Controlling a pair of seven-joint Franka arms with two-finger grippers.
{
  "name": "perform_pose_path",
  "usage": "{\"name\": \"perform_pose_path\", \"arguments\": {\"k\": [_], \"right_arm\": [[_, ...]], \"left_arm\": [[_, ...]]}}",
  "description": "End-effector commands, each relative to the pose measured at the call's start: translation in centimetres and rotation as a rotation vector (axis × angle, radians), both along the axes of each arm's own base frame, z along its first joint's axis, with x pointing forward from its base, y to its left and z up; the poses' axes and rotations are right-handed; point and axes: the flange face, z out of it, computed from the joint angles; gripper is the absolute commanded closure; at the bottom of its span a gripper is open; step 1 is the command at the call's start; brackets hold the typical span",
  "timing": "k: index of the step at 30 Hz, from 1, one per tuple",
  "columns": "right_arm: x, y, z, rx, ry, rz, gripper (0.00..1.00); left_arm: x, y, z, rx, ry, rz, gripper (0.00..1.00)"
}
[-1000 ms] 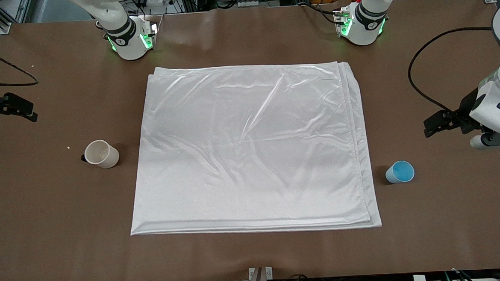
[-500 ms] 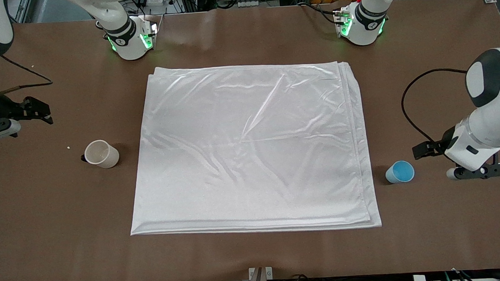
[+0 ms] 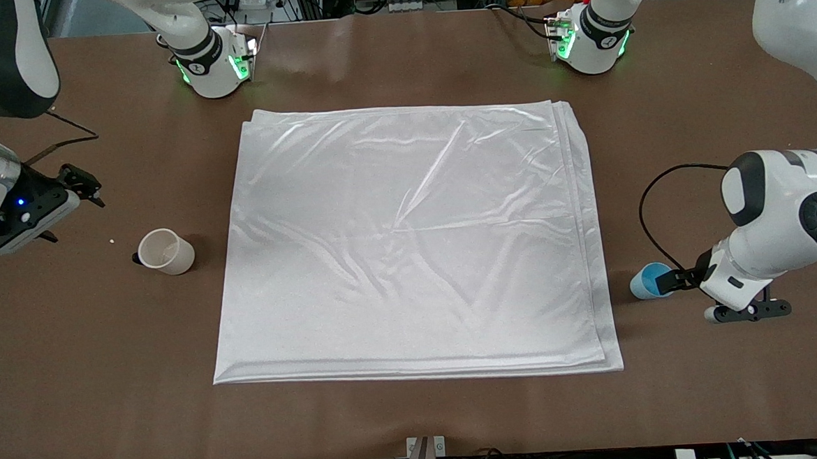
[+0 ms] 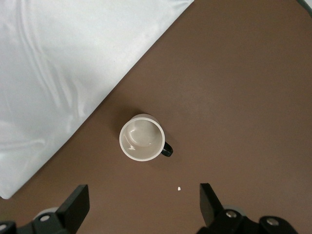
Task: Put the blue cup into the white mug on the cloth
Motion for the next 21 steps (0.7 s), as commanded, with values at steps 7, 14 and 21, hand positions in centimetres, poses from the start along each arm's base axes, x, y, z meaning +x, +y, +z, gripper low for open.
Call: {"name": "perform_pose_path", "arguments": {"k": [7,14,21], "right_arm": [[-0.6,-1.3,-4.7,-0.024,-0.008,0.295,0.0],[0.1,-3.3,-8.4,-0.023,0.056,0.461,0.0],[0.9,-3.8,-11.5,-0.017,0.085,0.609,0.0]], "left_arm": [[-1.4,0.5,-1.9,0.034,0.015,-0.035,0.0],[-1.5,2.2,-4.0,0.03,0.045,-0.015,0.0],[-1.6,2.5,-5.8,0.023,0.069,-0.01,0.0]]}}
